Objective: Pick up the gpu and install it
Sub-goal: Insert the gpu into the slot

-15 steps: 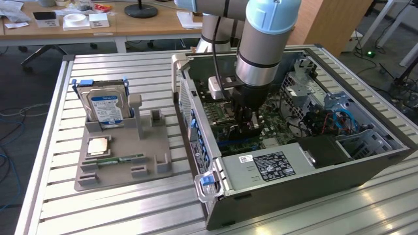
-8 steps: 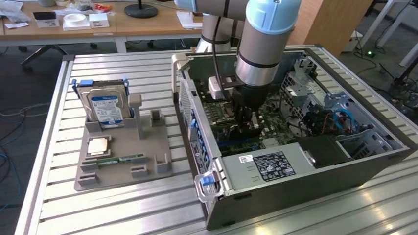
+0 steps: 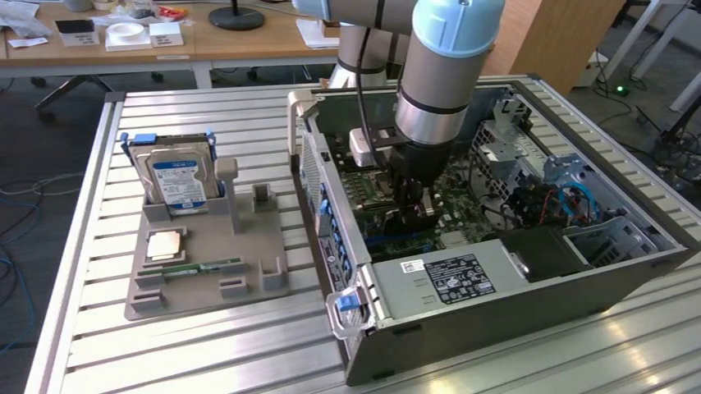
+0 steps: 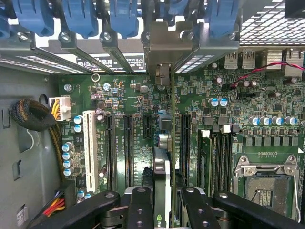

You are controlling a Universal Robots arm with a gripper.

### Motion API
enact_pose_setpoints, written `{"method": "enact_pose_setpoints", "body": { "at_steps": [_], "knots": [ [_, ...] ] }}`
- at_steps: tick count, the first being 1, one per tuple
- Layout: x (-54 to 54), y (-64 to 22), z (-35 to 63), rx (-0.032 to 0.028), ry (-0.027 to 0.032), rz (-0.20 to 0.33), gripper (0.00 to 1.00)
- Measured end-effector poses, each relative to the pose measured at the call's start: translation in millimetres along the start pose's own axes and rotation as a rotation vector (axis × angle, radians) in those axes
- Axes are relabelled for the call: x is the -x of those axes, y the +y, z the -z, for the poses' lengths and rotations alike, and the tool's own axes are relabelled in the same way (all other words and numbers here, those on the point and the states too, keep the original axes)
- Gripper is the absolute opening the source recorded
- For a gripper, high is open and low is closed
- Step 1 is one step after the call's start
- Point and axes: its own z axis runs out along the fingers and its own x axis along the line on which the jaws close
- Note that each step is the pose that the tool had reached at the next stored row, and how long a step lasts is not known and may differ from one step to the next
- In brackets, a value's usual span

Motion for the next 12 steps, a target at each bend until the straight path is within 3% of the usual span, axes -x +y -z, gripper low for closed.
{"method": "enact_pose_setpoints", "body": {
  "at_steps": [12],
  "knots": [
    [-0.1,0.4,-3.0,0.0002,0.0003,0.0,0.27]
  ]
}}
